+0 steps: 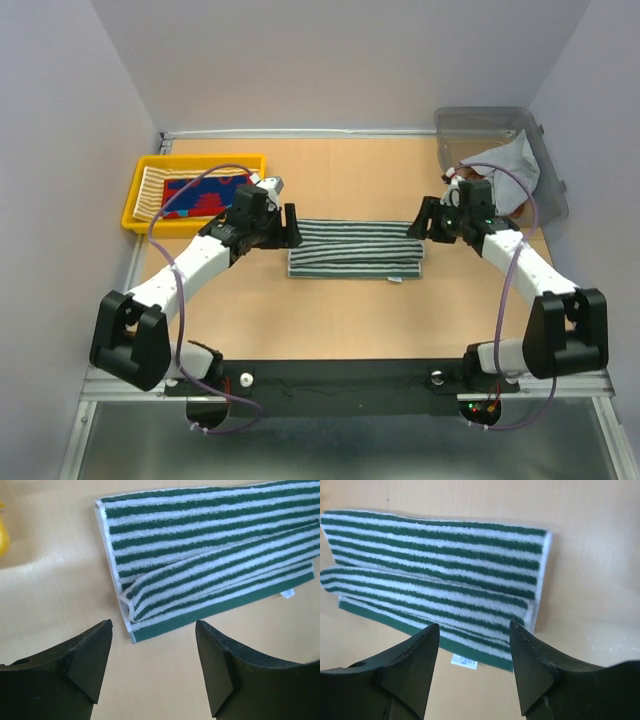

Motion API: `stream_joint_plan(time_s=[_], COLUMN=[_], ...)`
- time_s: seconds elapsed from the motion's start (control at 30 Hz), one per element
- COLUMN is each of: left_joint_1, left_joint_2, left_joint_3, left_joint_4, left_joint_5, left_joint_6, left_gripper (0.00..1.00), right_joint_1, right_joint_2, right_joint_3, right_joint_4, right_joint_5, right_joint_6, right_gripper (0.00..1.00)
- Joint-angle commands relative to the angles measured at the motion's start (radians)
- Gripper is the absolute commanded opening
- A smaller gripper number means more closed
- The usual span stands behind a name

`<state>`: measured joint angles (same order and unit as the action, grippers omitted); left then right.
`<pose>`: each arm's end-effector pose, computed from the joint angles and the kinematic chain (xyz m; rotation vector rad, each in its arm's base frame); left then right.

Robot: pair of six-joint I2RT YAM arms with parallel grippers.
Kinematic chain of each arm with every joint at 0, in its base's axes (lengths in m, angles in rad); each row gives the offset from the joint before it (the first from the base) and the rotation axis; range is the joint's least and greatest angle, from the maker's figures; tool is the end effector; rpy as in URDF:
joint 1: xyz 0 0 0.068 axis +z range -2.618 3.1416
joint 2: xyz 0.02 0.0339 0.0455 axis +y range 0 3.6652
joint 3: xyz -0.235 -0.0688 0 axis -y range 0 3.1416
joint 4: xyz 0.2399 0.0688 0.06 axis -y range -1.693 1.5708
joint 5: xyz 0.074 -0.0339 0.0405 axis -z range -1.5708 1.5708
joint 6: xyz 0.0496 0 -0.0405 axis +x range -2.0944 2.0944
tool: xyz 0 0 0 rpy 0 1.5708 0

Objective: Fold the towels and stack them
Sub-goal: Fold the towel

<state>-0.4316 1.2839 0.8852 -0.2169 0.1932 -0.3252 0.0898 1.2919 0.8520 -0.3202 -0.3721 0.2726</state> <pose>0.2667 -0.1333 0.2302 0.2316 2.2338 -0.6308 0.2823 0.0435 0.2087 0.0253 2.3462 0.6138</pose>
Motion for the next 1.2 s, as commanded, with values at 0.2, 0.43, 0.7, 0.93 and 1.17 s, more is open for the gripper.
stream_joint_plan(time_s=[0.2, 0.43, 0.7, 0.93, 1.17], left_joint_1=[-0.012, -0.012, -0.01, -0.01, -0.01], left_joint_2=[0.042, -0.148, -0.278, -0.256, -0.248], left_joint_3=[0.11, -0.037, -0.111, -0.098, -0.103], left_joint_4=[-0.007, 0.07, 0.132, 0.119, 0.123], left_joint_5=[-0.236, -0.399, -0.5, -0.476, -0.431], left_joint_6=[0.101, 0.158, 0.167, 0.161, 0.14], left_gripper=[0.94, 0.94, 0.9, 0.9, 0.9], right_joint_1=[0.255, 0.355, 0.416, 0.462, 0.473], right_joint_2=[0.282, 0.435, 0.466, 0.356, 0.227], right_joint_3=[0.257, 0.364, 0.317, 0.182, 0.073], right_joint_4=[0.001, 0.001, 0.0, 0.0, 0.013], right_joint_5=[0.237, 0.355, 0.41, 0.421, 0.433], right_joint_6=[-0.108, -0.084, -0.046, 0.029, 0.128], right_gripper=[0.64, 0.61, 0.52, 0.48, 0.48])
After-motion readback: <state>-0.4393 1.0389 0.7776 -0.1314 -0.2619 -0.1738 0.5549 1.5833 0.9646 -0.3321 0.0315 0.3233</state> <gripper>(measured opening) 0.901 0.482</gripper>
